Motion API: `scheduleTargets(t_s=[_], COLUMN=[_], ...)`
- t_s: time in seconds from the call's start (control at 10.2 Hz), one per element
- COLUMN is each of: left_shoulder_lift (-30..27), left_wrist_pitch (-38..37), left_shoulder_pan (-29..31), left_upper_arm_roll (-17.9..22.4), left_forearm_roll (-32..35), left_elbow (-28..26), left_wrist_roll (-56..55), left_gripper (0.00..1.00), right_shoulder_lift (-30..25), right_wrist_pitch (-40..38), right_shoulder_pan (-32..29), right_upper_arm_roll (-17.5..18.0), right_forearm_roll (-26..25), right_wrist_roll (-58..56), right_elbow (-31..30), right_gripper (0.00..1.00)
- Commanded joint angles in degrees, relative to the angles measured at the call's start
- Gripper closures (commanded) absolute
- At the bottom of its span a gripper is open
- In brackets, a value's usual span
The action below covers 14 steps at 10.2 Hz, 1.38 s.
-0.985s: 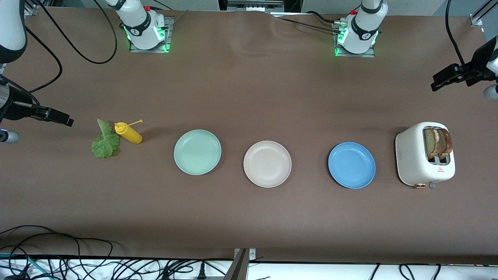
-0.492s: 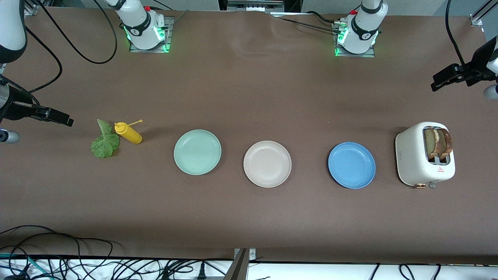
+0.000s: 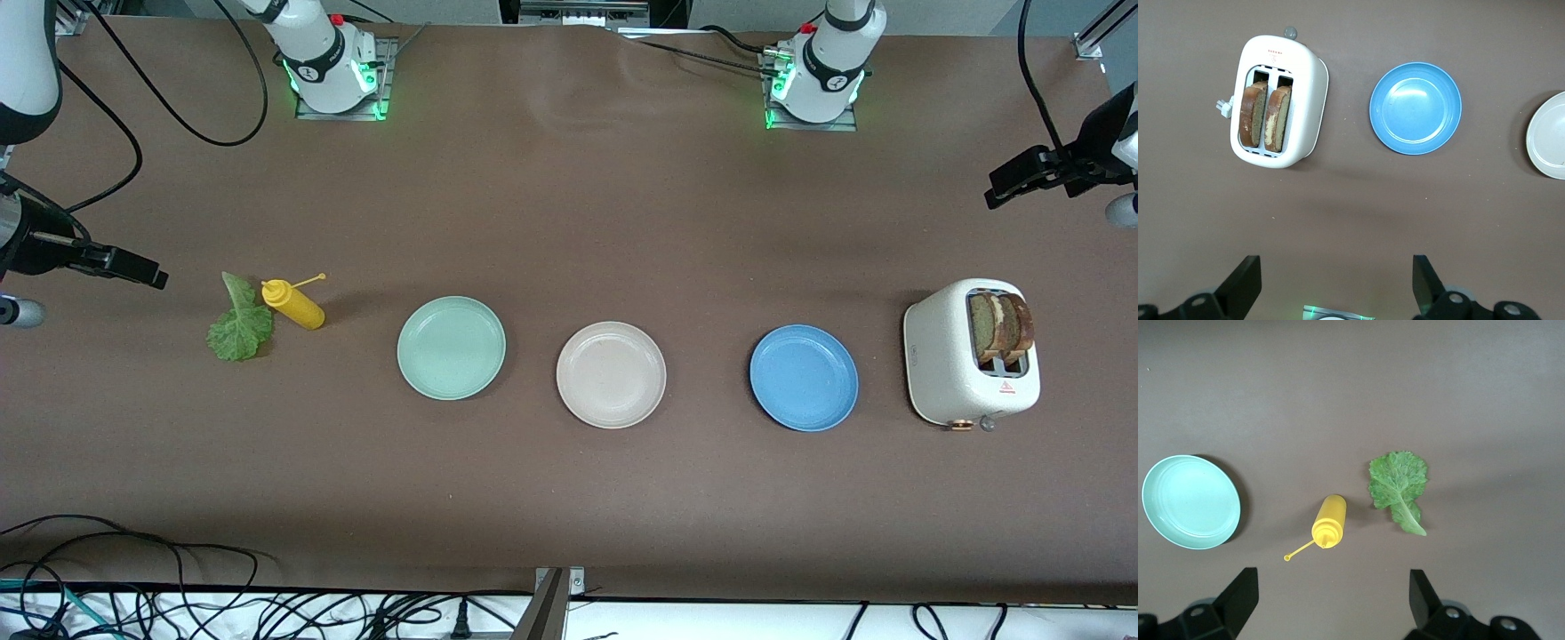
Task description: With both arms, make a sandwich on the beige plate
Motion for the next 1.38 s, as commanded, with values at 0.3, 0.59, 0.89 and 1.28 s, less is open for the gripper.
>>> scheduleTargets(t_s=[0.3,0.59,0.89,1.28], left_shoulder_lift=[0.4,0.4,0.4,0.4], left_wrist_pitch=[-1.0,-1.0,-1.0,-1.0], left_shoulder_pan=[0.5,1.1,1.2,1.6], left_upper_arm_roll=[0.0,0.0,0.0,0.0], left_forearm_roll=[-0.9,-0.9,-0.9,-0.9], left_elbow=[1.2,1.2,1.2,1.2], left_wrist_roll=[1.1,1.1,1.1,1.2], left_gripper=[0.0,0.0,0.0,0.0], right_shoulder_lift=[0.3,0.2,0.2,0.3], right_wrist_pitch=[-0.8,-0.8,-0.8,-0.6], right_shoulder_pan=[-0.3,-0.3,-0.3,-0.4], right_upper_arm_roll=[-0.1,-0.1,-0.1,-0.1], right_forearm_roll=[-0.2,-0.3,-0.3,-0.3], right_wrist_roll=[0.2,0.2,0.3,0.2], right_elbow=[0.8,0.8,0.8,0.8], right_gripper=[0.0,0.0,0.0,0.0])
